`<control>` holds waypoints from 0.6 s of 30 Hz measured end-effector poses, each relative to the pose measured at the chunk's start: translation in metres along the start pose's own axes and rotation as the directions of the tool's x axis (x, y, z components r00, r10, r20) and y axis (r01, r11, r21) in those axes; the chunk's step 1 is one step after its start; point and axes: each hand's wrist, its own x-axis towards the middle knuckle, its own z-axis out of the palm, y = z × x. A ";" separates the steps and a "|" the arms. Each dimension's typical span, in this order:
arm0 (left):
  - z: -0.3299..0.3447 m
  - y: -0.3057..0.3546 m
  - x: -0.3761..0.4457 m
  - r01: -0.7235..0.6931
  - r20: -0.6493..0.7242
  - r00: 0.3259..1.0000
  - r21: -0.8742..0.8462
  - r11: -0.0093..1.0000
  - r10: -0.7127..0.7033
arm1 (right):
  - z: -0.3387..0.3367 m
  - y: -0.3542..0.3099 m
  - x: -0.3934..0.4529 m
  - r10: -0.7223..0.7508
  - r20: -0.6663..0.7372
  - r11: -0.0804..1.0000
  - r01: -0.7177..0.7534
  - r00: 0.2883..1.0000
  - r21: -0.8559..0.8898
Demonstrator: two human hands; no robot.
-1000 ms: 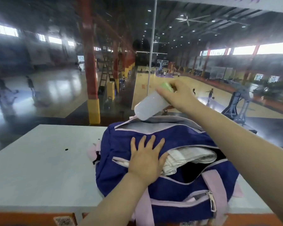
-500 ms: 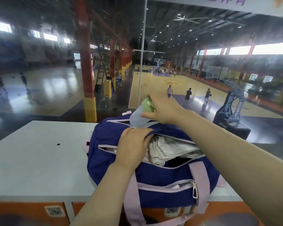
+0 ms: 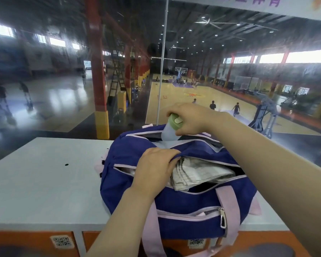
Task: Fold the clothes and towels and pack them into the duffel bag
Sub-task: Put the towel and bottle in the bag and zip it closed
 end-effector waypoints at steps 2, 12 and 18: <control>0.002 0.002 0.000 0.000 -0.028 1.000 0.016 1.000 0.000 | -0.004 -0.003 0.008 -0.029 0.089 0.999 0.030 0.996 -0.012; -0.002 0.001 0.006 -0.004 0.005 1.000 0.030 1.000 0.004 | 0.083 -0.005 0.041 0.125 0.087 0.990 -0.130 0.988 0.051; 0.000 -0.001 0.007 0.056 0.034 0.998 -0.022 0.998 -0.056 | 0.090 0.004 0.046 0.219 0.226 0.950 -0.260 0.949 0.172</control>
